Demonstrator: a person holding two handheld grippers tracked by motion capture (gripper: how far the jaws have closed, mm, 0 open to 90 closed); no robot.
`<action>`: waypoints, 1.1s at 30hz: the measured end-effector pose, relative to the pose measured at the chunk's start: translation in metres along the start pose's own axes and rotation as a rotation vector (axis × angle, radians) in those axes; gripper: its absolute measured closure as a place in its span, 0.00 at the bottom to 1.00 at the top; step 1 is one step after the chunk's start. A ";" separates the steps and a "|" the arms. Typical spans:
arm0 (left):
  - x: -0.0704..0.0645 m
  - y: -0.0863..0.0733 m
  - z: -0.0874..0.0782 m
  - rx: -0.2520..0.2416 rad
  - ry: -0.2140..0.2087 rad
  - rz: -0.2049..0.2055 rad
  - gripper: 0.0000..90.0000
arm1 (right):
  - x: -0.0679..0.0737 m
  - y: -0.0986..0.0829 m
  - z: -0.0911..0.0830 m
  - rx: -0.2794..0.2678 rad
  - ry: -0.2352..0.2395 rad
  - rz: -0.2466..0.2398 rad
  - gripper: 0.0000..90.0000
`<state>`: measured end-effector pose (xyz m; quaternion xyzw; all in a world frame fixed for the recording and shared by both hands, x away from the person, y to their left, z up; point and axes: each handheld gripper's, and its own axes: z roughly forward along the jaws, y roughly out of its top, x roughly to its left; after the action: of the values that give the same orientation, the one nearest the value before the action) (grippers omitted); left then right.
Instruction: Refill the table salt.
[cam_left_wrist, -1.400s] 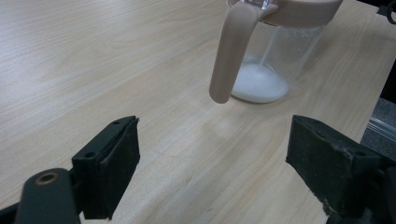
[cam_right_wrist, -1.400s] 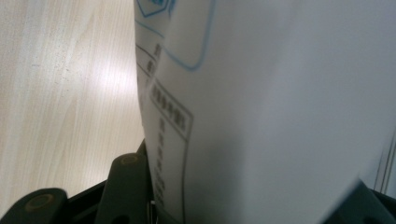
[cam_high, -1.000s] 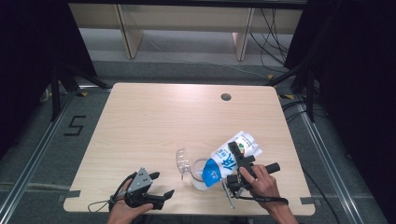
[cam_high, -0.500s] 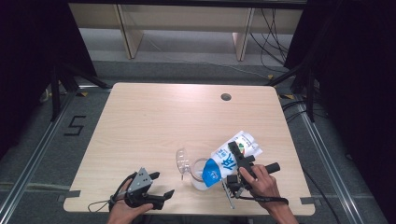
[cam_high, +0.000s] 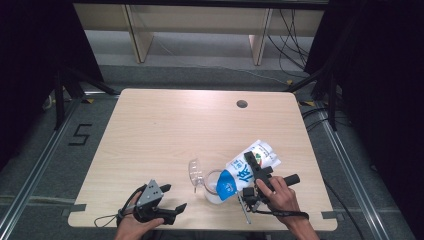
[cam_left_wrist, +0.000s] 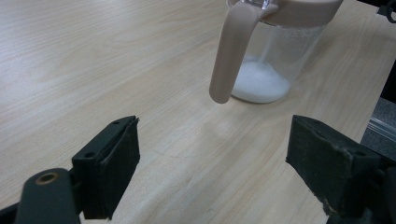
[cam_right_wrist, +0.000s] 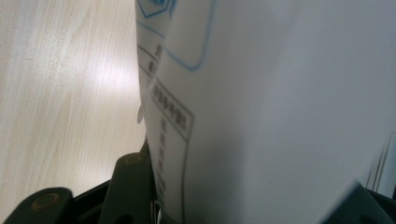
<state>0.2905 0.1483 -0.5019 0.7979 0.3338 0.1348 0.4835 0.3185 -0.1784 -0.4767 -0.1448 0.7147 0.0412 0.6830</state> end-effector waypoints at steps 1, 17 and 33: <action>0.000 0.000 0.000 0.000 0.000 0.000 0.18 | -0.001 0.000 0.001 -0.011 -0.005 -0.018 0.61; 0.000 0.000 0.000 0.000 0.000 0.000 0.18 | 0.000 0.000 -0.001 0.009 -0.002 0.002 0.62; 0.000 0.000 0.000 0.000 0.001 -0.001 0.18 | 0.000 -0.001 0.001 -0.025 -0.023 -0.018 0.63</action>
<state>0.2905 0.1482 -0.5020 0.7977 0.3342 0.1350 0.4835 0.3200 -0.1787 -0.4764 -0.1592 0.7048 0.0458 0.6898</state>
